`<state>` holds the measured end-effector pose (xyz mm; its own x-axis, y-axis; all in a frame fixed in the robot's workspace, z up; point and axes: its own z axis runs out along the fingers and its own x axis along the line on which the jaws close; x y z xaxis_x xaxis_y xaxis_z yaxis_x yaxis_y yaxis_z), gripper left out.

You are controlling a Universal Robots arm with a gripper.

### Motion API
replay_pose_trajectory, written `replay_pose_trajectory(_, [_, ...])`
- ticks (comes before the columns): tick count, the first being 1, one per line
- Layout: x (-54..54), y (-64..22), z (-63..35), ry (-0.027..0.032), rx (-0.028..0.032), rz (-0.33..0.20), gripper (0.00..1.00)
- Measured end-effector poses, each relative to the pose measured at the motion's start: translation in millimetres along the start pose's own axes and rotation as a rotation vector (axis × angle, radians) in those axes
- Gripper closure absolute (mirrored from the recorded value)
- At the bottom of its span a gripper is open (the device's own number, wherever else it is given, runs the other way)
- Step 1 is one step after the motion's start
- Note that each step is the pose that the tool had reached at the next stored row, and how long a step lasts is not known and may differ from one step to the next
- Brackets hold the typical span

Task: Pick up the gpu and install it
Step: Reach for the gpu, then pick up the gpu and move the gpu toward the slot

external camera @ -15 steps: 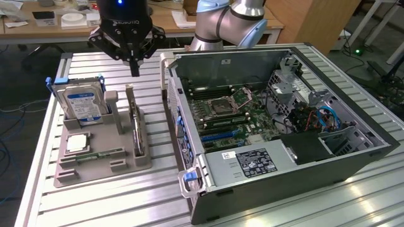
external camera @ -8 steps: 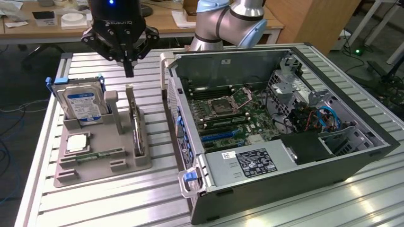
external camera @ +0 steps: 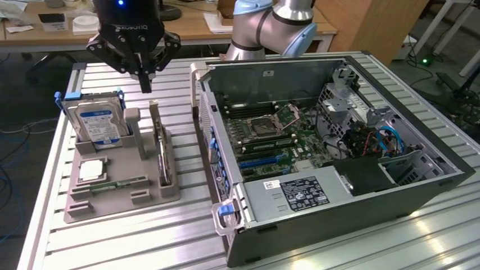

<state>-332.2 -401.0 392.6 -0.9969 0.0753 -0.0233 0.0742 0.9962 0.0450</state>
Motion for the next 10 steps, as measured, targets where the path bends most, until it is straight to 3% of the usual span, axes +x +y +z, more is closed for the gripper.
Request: replay_pose_trajectory(10, [4.5, -0.6, -0.1, -0.0001, 0.0000, 0.000, 0.89])
